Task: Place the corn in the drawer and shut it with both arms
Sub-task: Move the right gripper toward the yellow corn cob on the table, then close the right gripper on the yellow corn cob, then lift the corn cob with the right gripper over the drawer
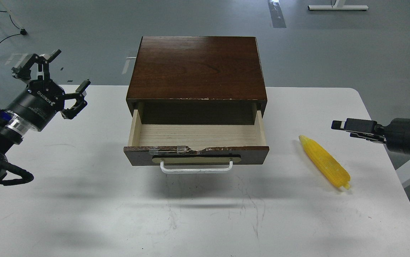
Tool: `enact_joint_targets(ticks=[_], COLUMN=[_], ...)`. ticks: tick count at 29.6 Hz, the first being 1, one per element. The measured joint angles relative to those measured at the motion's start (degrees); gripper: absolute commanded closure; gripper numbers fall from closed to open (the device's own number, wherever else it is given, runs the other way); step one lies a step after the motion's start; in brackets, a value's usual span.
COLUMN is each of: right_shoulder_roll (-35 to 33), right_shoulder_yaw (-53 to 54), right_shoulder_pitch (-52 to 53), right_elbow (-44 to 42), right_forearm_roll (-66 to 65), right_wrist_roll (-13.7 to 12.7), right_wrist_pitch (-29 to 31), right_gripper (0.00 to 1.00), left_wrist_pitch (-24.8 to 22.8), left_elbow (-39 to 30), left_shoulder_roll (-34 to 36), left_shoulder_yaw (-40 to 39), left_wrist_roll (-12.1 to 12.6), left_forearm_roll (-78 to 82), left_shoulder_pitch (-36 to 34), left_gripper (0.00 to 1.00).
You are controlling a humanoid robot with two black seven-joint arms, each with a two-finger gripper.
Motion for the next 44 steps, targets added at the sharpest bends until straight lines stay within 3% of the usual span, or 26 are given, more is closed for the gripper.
enact_joint_targets(ticks=[9, 16, 23, 39, 44], right_shoulder_roll=[1.6, 5.8, 8.7, 9.5, 9.1], right_shoulder_yaw=[-7.9, -9.9, -12.5, -15.3, -15.3], right_shoulder_pitch=[1.4, 1.5, 1.5, 1.7, 3.8], right_elbow=[-2.3, -5.7, -7.2, -8.2, -7.6], right_forearm_roll=[-1.9, -1.9, -1.8, -1.6, -1.1], right_wrist_roll=[0.0, 0.0, 0.0, 0.0, 0.0], right_wrist_pitch=[-6.4, -6.9, -6.9, -6.9, -6.9], right_gripper=[0.00, 0.00, 0.08, 0.80, 0.82], left_wrist_pitch=[0.0, 0.0, 0.0, 0.0, 0.0], left_elbow=[-0.4, -0.5, -0.5, -0.9, -1.7], left_shoulder_roll=[-0.2, -0.2, -0.2, -0.2, -0.1], left_shoulder_yaw=[0.0, 0.0, 0.0, 0.0, -0.3], left_wrist_roll=[0.0, 0.0, 0.0, 0.0, 0.0], left_forearm_roll=[1.2, 1.2, 1.2, 2.2, 2.6], left_shoulder_pitch=[0.5, 0.5, 0.6, 1.1, 1.6], left_gripper=[0.01, 0.01, 0.01, 0.01, 0.01])
